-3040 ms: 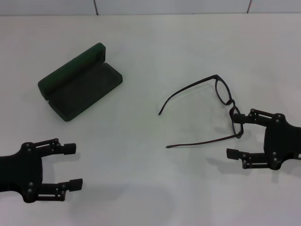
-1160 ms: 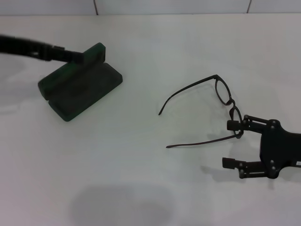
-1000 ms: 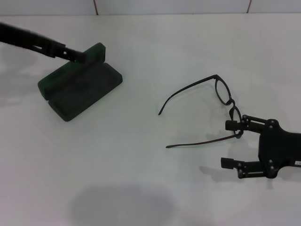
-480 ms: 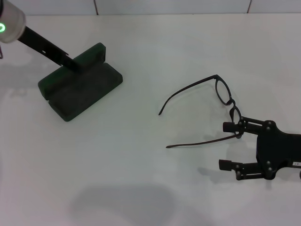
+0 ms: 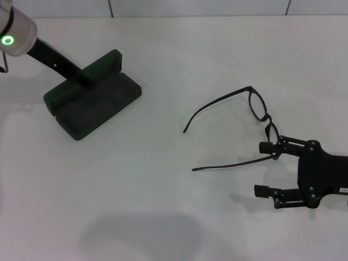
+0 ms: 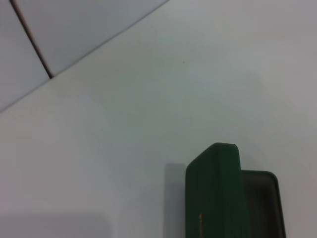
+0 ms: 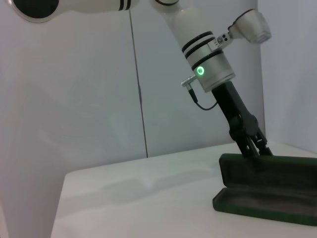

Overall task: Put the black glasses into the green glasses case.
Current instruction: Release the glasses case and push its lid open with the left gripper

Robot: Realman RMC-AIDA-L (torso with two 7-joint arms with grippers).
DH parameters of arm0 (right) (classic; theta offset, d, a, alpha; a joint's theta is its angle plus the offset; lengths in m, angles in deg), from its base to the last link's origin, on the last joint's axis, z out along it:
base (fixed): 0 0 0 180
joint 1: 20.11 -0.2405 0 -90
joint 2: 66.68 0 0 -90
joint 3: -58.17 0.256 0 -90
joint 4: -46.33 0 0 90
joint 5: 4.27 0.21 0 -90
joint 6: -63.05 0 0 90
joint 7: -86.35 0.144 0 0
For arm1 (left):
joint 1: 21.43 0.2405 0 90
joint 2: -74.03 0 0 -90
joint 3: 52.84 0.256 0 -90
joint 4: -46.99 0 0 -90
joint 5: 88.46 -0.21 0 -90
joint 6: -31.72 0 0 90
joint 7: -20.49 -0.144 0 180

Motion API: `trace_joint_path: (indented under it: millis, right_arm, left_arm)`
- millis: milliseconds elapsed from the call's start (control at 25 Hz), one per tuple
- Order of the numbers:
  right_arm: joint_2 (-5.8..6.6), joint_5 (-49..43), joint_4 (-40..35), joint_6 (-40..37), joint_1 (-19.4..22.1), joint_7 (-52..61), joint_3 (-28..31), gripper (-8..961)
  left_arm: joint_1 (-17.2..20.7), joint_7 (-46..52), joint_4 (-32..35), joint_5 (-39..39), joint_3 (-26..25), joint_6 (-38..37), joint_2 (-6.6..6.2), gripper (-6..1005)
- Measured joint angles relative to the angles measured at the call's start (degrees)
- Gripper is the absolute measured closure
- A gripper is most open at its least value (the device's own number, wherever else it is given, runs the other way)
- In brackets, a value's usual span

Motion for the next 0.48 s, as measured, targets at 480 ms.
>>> trace_joint_path:
  millis: [480]
  right_arm:
    - [0.01,-0.3,0.1,0.5,-0.1,0.0,-0.1,80]
  left_arm:
    - [-0.3,0.3,1.7,-4.3,2.5,1.2,0.96,478]
